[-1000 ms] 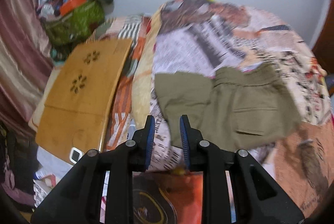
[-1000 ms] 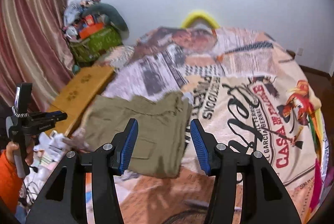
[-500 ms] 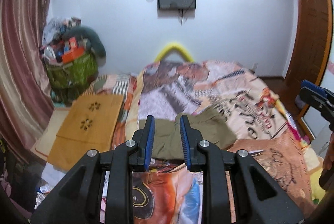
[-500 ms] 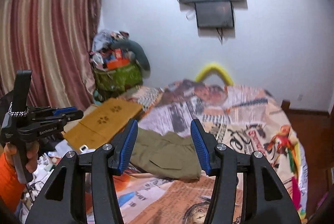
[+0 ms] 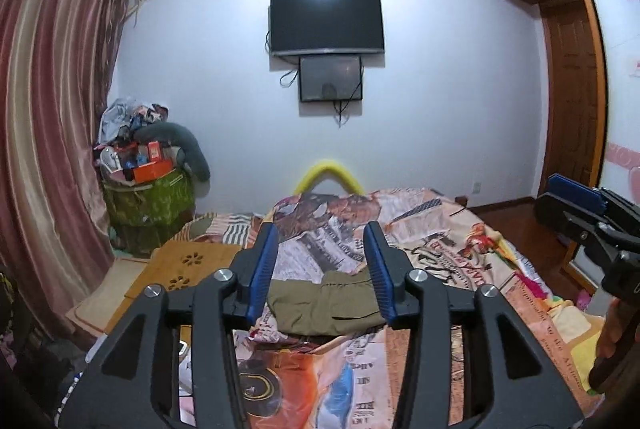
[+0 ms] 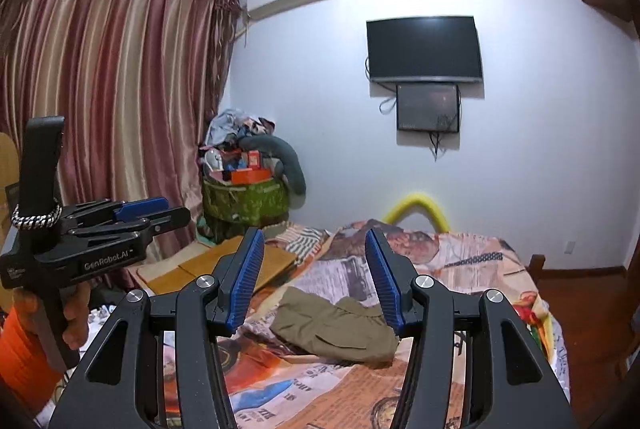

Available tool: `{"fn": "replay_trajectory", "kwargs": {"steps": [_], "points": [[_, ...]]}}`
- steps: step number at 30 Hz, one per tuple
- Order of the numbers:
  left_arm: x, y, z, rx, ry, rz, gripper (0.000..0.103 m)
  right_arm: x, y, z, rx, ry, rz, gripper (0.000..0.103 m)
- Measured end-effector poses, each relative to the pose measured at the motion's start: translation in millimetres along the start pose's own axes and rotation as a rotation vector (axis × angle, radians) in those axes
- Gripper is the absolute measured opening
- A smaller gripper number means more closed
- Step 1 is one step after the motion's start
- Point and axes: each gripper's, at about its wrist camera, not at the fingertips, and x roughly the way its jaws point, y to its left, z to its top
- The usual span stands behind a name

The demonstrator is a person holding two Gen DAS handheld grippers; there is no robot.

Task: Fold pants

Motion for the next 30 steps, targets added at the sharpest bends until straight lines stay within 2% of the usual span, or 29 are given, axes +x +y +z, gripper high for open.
{"fn": "replay_trajectory", "kwargs": {"steps": [1, 3, 8, 10, 12, 20, 30], "points": [[-4.9, -1.7, -1.5, -0.003, -0.005, -0.006, 0.049, -2.3, 0.9, -0.7, 0.005, -0.008, -0.004, 0.063], [-14.7, -3.6, -3.9, -0.014, -0.018, -0.012, 0.058, -9.8, 3.9, -1.7, 0.013, -0.029, -0.019, 0.073], [-34.7, -7.7, -7.0, -0.018, -0.054, -0.016, 0.091, -21.4, 9.0, -3.8, 0.012, -0.047, -0.055, 0.088], [-39.4, -9.8, -8.2, -0.015, -0.062, -0.017, 0.096, -23.2, 8.6, -3.0, 0.018, -0.051, -0.065, 0.097], [-43.8, -11.8, -9.1, -0.015, -0.07, -0.012, 0.099, -26.9, 9.0, -3.6, 0.025, -0.064, -0.085, 0.103], [-52.5, -16.5, -9.7, -0.01, -0.094, -0.013, 0.103, -33.8, 8.8, -5.5, 0.042, -0.051, -0.087, 0.103], [-48.0, -15.5, -12.0, -0.027, -0.083, -0.019, 0.103, -36.0, 8.2, -9.1, 0.043, -0.044, -0.088, 0.103]]}}
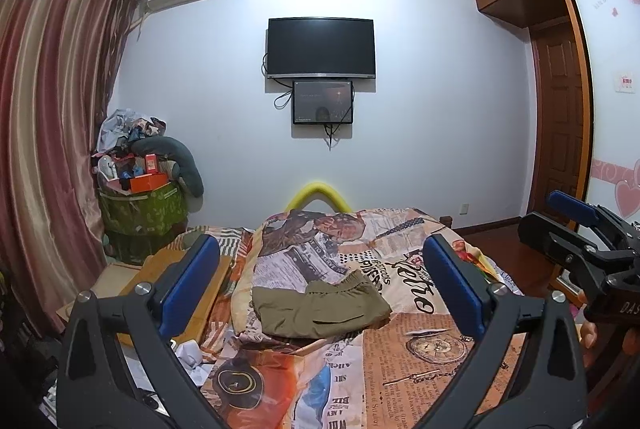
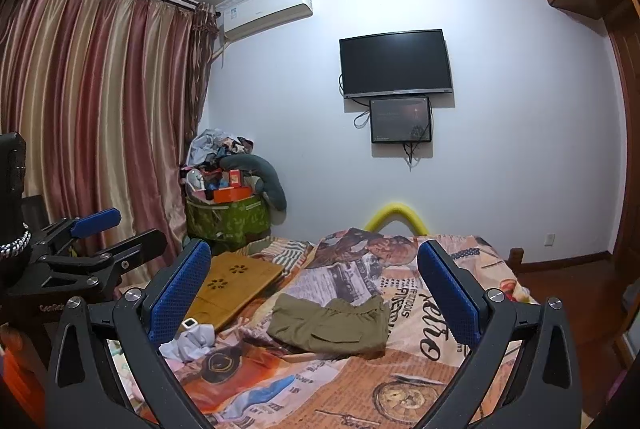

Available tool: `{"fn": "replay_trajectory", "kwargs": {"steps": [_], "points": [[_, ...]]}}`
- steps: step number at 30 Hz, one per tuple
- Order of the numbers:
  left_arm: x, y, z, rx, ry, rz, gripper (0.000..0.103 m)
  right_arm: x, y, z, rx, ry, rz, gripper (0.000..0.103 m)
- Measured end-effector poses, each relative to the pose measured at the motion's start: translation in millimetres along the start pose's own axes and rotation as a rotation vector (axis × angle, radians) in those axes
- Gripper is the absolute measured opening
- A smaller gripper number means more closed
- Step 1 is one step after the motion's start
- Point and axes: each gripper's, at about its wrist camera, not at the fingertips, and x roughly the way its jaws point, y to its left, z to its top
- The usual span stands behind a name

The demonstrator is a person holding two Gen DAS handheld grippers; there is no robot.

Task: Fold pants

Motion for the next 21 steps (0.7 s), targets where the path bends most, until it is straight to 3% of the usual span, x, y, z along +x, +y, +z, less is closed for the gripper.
{"fn": "replay_trajectory", "kwargs": {"steps": [21], "points": [[9.3, -1.2, -7.0, -0.012, 0.024, 0.004, 0.103, -1.0, 1.6, -4.3, 0.006, 0.028, -0.011, 0.103]]}}
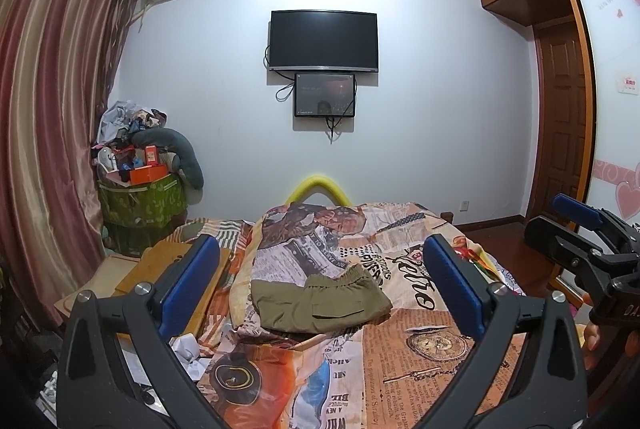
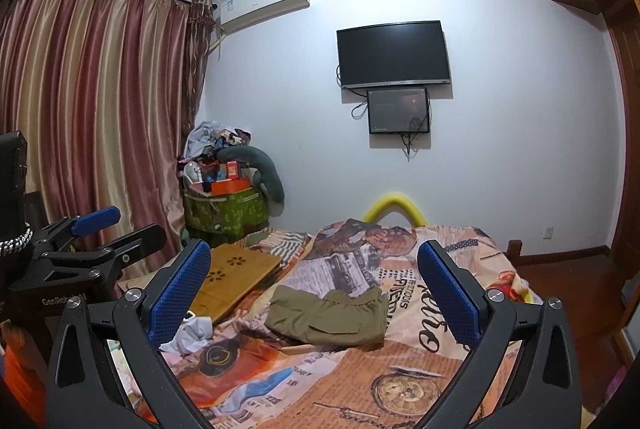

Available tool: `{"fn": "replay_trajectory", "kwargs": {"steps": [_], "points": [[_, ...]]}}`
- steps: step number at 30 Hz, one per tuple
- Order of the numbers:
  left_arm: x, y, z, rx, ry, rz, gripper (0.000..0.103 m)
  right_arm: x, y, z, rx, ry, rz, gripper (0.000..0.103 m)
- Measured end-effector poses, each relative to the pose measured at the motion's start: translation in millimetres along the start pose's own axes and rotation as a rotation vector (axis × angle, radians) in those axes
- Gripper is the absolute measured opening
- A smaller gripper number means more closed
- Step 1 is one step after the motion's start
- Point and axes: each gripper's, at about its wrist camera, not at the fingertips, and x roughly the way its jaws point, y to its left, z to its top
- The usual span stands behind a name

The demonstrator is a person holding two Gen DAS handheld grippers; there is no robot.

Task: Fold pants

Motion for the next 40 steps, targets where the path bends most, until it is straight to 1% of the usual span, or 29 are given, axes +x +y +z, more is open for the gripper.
{"fn": "replay_trajectory", "kwargs": {"steps": [7, 11, 18, 40], "points": [[2.1, -2.3, -0.3, -0.004, 0.006, -0.005, 0.103, -0.4, 1.0, -0.7, 0.001, 0.004, 0.002, 0.103], [3.1, -3.3, -0.7, -0.007, 0.013, -0.026, 0.103, -0.7, 1.6, -0.7, 0.0, 0.006, 0.002, 0.103], [4.7, -7.9, -0.7, 0.012, 0.021, -0.034, 0.103, -0.9, 2.2, -0.4, 0.001, 0.006, 0.004, 0.103], [6.6, -3.7, -1.8, -0.003, 0.034, -0.054, 0.103, -1.1, 5.2, -4.2, 0.002, 0.012, 0.005, 0.103]]}}
